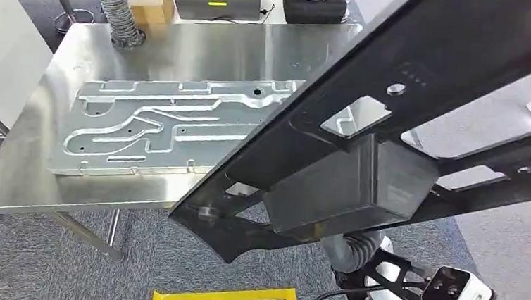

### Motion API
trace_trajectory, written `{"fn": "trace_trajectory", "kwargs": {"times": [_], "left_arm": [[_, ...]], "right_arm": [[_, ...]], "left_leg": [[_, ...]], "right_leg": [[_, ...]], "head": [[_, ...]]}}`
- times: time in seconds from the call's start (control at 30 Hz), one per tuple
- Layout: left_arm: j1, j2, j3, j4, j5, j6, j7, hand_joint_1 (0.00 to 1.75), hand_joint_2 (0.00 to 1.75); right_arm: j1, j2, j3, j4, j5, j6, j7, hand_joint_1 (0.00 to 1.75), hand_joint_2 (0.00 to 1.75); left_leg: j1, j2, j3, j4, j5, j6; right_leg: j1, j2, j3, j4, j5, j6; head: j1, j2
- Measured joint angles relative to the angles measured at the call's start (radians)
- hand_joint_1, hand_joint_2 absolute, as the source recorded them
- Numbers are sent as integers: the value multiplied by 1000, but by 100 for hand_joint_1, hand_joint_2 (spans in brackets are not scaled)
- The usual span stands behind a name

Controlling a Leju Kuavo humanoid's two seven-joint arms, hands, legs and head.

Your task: Take the parts from the cabinet and place them on the table.

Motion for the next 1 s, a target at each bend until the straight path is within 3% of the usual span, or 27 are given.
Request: {"fn": "trace_trajectory", "kwargs": {"times": [0.03, 0.07, 0.13, 0.17, 0.2, 0.23, 0.33, 0.37, 0.47, 0.53, 0.57, 0.63, 0.67, 0.7, 0.73, 0.77, 0.83, 0.87, 1.0], "left_arm": [[-1, -1, 0, 0, 0, 0, 0, 0, 175], [-2, 0, 0, 0, 0, 0, 1, 0, 175], [0, 2, 0, 0, 0, 0, 3, 0, 175], [2, 2, 0, 0, 0, 0, 3, 0, 175], [3, 2, 0, 0, 0, 0, 6, 0, 175], [3, 2, 0, 0, 0, 0, 7, 0, 175], [2, 3, 0, 0, 0, 0, 8, 0, 175], [1, 3, 0, 0, 0, -1, 8, 0, 175], [2, 3, -1, 0, 0, -2, 9, 0, 175], [1, 3, -1, 0, 0, -3, 9, 0, 175], [-1, 3, -1, 0, 0, -3, 8, 0, 175], [-1, 3, -1, 0, 0, -3, 8, 0, 175], [-1, 3, -1, 0, 0, -3, 8, 0, 175], [0, 3, -1, 0, 0, -3, 8, 0, 175], [0, 3, -1, 0, 0, -3, 9, 0, 175], [1, 3, -1, 0, 0, -3, 9, 0, 175], [0, 2, -1, 0, 0, -3, 9, 0, 175], [0, 2, -1, 0, 0, -3, 8, 0, 175], [-2, 2, -1, 0, 0, -4, 10, 0, 175]], "right_arm": [[-1, 3, -3, 0, 0, 1, 0, 161, 175], [-3, 7, -4, 0, -1, 3, 0, 161, 175], [-1, 8, -5, 0, -2, 4, 0, 161, 175], [-1, 8, -6, 0, -2, 4, 0, 161, 175], [0, 8, -6, 0, -2, 4, 0, 161, 175], [1, 8, -6, 0, -2, 3, 0, 161, 175], [1, 8, -6, 0, 2, -2, 0, 161, 175], [1, 8, -7, -1, 3, -3, 0, 161, 175], [2, 8, -8, -2, 4, -2, 0, 161, 175], [2, 8, -8, -3, 4, -2, 0, 161, 175], [0, 8, -10, -4, 4, -2, 0, 161, 175], [2, 8, -13, -5, 4, -2, 0, 161, 175], [5, 8, -14, -5, 3, -2, 0, 161, 175], [6, 8, -14, -5, 3, -2, 0, 161, 175], [7, 8, -15, -5, 4, -2, 0, 161, 175], [7, 8, -15, -5, 3, -2, 0, 161, 175], [6, 8, -16, -5, 3, -2, 0, 161, 175], [5, 8, -16, -5, 4, -2, 0, 161, 175], [4, 8, -19, -5, 7, -5, 0, 161, 175]], "left_leg": [[4, 1, -5, 23, -14, -2], [6, 1, -33, 83, -47, -4], [8, 1, -119, 245, -118, -11], [8, 1, -161, 316, -135, -14], [9, 1, -178, 330, -122, -15], [9, 1, -167, 290, -83, -14], [9, 2, -56, 32, 57, -5], [4, 2, -45, 14, 37, 2], [2, 0, -49, 15, 37, 18], [9, 0, -39, 3, 42, 31], [10, 1, -36, 2, 40, 37], [8, 3, -35, 2, 37, 42], [7, 3, -35, 2, 35, 44], [7, 3, -34, 2, 34, 44], [7, 2, -31, 2, 31, 43], [7, 1, -25, 2, 28, 42], [7, -2, -9, 2, 20, 37], [6, -2, -7, 2, 16, 33], [5, -1, -6, -3, 9, 11]], "right_leg": [[0, -1, 9, -7, -1, -6], [0, -4, 12, -7, -3, -12], [2, -5, 15, -6, -7, -17], [3, -4, 15, -5, -9, -18], [3, -3, 18, -5, -12, -17], [3, -2, 23, -4, -16, -15], [4, -2, 41, 2, -32, -8], [11, -1, 39, 5, -36, -1], [9, 0, 36, 3, -37, 11], [7, 0, 41, 8, -47, 25], [7, -1, 22, 52, -72, 30], [1, -1, -66, 218, -149, 38], [0, -2, -112, 297, -174, 41], [0, -2, -141, 341, -176, 42], [0, -2, -146, 331, -152, 41], [0, -2, -123, 272, -107, 39], [2, -2, -32, 72, 1, 27], [5, -4, -5, 14, 4, 19], [14, 0, -10, 8, 1, 3]], "head": [[0, 0], [0, 0], [0, 0], [0, 0], [0, 0], [0, 0], [0, 0], [0, 0], [0, 0], [0, 0], [0, 0], [0, 0], [0, 0], [0, 0], [0, 0], [0, 0], [0, 0], [0, 0], [0, 0]]}}
